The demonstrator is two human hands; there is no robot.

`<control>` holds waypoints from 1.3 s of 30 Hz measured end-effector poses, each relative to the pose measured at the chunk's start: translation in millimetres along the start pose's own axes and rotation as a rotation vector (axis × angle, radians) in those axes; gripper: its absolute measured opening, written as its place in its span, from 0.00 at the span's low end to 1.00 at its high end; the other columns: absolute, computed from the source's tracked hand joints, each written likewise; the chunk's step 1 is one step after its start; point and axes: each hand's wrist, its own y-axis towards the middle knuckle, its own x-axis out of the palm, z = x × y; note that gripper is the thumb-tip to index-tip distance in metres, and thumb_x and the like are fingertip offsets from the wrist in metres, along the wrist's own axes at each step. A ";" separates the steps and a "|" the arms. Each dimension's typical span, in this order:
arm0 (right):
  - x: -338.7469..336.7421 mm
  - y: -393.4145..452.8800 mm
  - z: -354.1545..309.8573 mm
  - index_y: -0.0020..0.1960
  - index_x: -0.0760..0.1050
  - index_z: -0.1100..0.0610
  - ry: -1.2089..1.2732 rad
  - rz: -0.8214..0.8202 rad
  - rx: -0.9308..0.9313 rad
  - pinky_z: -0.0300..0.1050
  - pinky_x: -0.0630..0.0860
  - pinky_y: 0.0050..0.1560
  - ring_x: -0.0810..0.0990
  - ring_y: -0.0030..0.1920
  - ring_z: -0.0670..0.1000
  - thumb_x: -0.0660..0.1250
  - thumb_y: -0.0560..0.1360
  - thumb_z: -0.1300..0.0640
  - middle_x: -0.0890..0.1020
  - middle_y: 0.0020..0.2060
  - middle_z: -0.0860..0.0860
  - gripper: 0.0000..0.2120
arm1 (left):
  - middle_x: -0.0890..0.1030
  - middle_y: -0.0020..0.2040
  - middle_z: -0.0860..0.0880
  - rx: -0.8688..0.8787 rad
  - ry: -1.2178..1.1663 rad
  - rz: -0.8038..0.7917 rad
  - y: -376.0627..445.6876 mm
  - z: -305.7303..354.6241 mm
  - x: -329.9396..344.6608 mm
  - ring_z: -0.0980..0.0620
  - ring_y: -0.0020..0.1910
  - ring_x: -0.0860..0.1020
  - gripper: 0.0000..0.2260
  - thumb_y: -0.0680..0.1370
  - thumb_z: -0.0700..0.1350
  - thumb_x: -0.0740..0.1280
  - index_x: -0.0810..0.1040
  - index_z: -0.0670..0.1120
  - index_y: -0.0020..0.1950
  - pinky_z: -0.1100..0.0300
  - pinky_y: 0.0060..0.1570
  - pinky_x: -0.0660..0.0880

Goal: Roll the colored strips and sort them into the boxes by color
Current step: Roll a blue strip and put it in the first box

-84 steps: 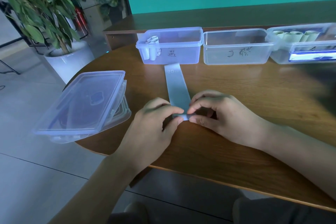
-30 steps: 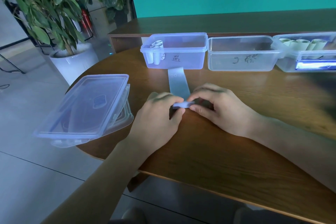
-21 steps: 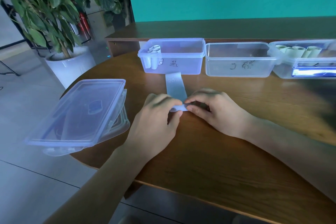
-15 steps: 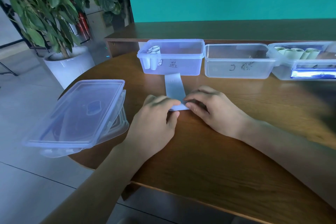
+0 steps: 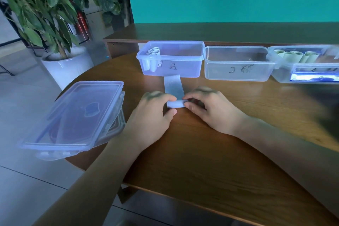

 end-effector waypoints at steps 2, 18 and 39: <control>0.9 2.4 0.1 0.63 0.80 0.54 -0.021 0.001 0.002 0.36 0.71 0.57 0.74 0.52 0.41 0.64 0.83 0.53 0.78 0.55 0.47 0.12 | 0.75 0.62 0.56 -0.018 0.007 -0.029 0.7 0.5 -0.9 0.55 0.61 0.71 0.16 0.79 0.52 0.68 0.76 0.56 0.68 0.55 0.59 0.72; 4.0 16.5 8.9 0.65 0.79 0.52 -0.038 -0.003 -0.020 0.33 0.68 0.53 0.72 0.50 0.40 0.66 0.82 0.53 0.77 0.54 0.42 0.12 | 0.76 0.63 0.54 0.036 -0.018 0.049 8.8 -4.9 5.8 0.55 0.60 0.73 0.14 0.81 0.45 0.65 0.77 0.50 0.67 0.64 0.57 0.67; 10.1 42.4 21.5 0.66 0.78 0.54 -0.032 0.013 0.024 0.47 0.73 0.62 0.77 0.56 0.50 0.62 0.84 0.53 0.78 0.57 0.50 0.14 | 0.79 0.61 0.50 -0.018 0.035 0.103 42.2 -2.8 21.7 0.49 0.62 0.72 0.14 0.81 0.44 0.65 0.77 0.47 0.66 0.53 0.57 0.74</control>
